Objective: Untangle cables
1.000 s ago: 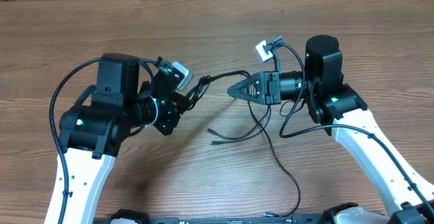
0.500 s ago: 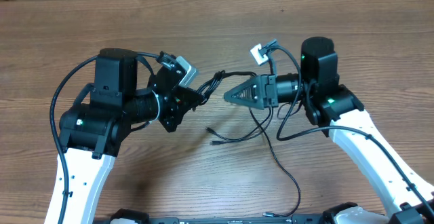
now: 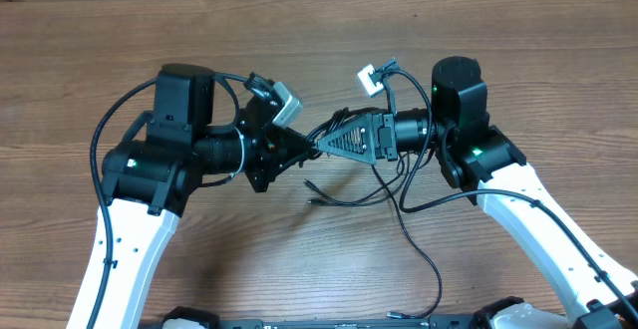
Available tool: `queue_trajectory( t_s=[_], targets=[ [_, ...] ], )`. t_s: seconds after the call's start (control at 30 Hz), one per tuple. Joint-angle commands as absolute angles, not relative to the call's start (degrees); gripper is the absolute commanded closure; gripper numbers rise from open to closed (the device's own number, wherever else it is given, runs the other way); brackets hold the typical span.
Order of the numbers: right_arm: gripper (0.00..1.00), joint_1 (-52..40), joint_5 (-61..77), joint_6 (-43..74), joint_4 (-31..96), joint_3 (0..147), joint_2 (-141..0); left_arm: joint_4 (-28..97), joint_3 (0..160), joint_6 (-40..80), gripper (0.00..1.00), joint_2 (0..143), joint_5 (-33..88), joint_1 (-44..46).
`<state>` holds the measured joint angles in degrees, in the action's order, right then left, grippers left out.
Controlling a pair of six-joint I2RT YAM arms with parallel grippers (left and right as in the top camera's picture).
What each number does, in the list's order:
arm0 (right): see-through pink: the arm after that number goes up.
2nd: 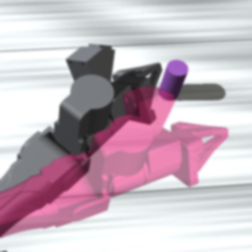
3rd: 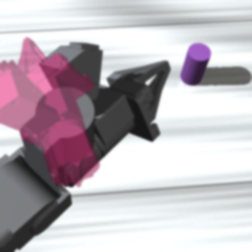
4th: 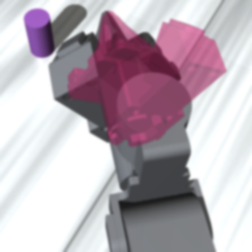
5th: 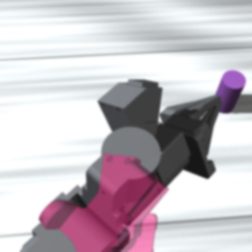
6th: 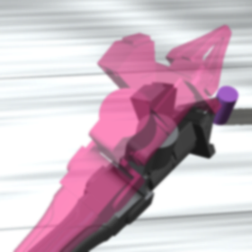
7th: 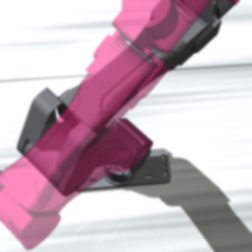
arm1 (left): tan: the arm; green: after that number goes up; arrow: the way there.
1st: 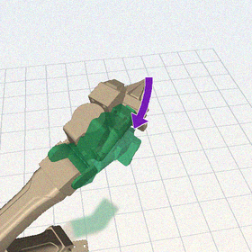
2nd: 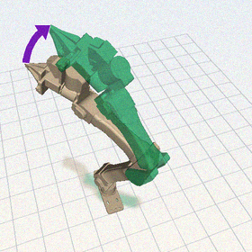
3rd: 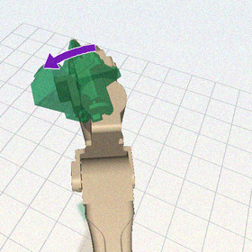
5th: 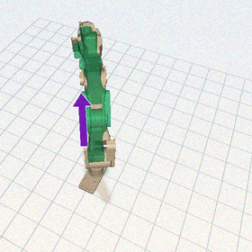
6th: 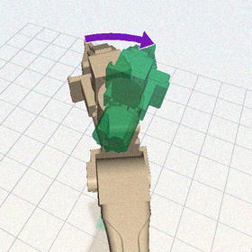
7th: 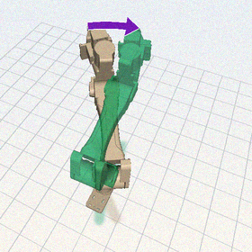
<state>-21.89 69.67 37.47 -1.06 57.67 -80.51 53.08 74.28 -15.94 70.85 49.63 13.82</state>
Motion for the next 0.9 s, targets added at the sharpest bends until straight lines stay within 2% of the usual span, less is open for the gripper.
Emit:
queue_trajectory(
  t_s=[0.0, 0.33, 0.47, 0.63, 0.87],
  targets=[
    [0.39, -22.2, 69.1, 37.4, -2.3, 57.7, -80.2, 52.4, 75.2, -15.2, 0.96, 71.0, 52.6, 15.2],
    [0.76, -22.2, 69.1, 37.4, -2.3, 57.7, -80.2, 52.1, 75.2, -15.2, 0.96, 71.0, 52.1, 15.4],
    [0.8, -22.2, 69.1, 37.4, -2.3, 57.7, -80.2, 52.1, 75.2, -15.2, 0.96, 71.0, 52.1, 15.4],
    [0.96, -22.2, 69.1, 37.4, -2.3, 57.7, -80.2, 52.0, 75.2, -15.2, 0.96, 71.0, 52.1, 15.4],
    [0.96, -22.2, 69.5, 37.4, -2.3, 57.7, -80.2, 51.8, 75.2, -15.2, 0.96, 71.0, 50.0, 15.4]
  ],
)
